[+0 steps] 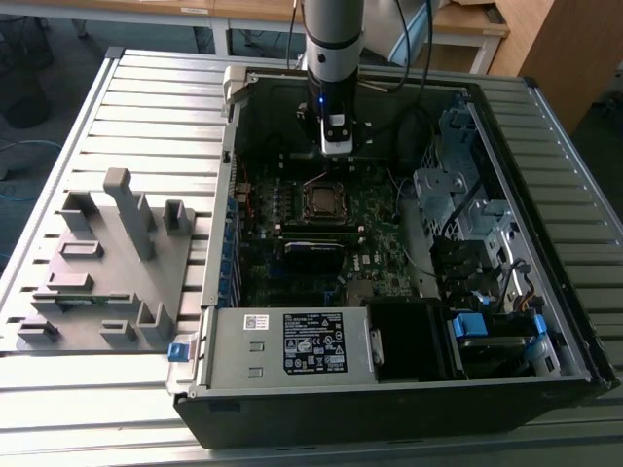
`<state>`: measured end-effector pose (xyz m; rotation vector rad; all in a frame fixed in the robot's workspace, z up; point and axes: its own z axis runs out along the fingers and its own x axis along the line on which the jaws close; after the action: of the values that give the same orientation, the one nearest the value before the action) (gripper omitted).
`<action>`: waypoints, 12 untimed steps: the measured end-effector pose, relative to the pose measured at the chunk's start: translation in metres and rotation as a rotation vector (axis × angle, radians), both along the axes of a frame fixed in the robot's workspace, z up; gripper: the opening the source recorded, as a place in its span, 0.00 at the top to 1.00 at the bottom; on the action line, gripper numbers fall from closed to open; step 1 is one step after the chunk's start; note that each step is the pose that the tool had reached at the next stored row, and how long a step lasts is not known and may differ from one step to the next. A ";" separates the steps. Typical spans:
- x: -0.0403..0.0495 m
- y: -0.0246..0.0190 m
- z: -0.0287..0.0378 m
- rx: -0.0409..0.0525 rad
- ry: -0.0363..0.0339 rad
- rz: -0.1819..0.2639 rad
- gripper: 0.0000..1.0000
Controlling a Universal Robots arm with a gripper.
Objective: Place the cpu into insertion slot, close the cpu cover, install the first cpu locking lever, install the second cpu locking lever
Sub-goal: 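Install the first cpu locking lever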
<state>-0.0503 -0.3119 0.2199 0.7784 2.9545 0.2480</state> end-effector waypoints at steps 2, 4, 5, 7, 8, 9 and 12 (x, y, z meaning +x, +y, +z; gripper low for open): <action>0.0010 0.0000 -0.0026 -0.0001 0.0000 0.000 0.90; 0.0018 0.0000 -0.0053 -0.0002 0.0001 0.000 0.90; 0.0019 0.0000 -0.0061 -0.0002 0.0001 0.000 0.90; 0.0019 0.0000 -0.0068 -0.0002 0.0001 0.000 0.90; 0.0019 -0.0001 -0.0068 -0.0004 0.0003 0.000 0.90; 0.0019 0.0000 -0.0069 -0.0004 0.0002 0.000 0.90; 0.0020 0.0001 -0.0083 0.0002 -0.0002 0.000 0.90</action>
<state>-0.0483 -0.3119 0.2116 0.7782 2.9544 0.2484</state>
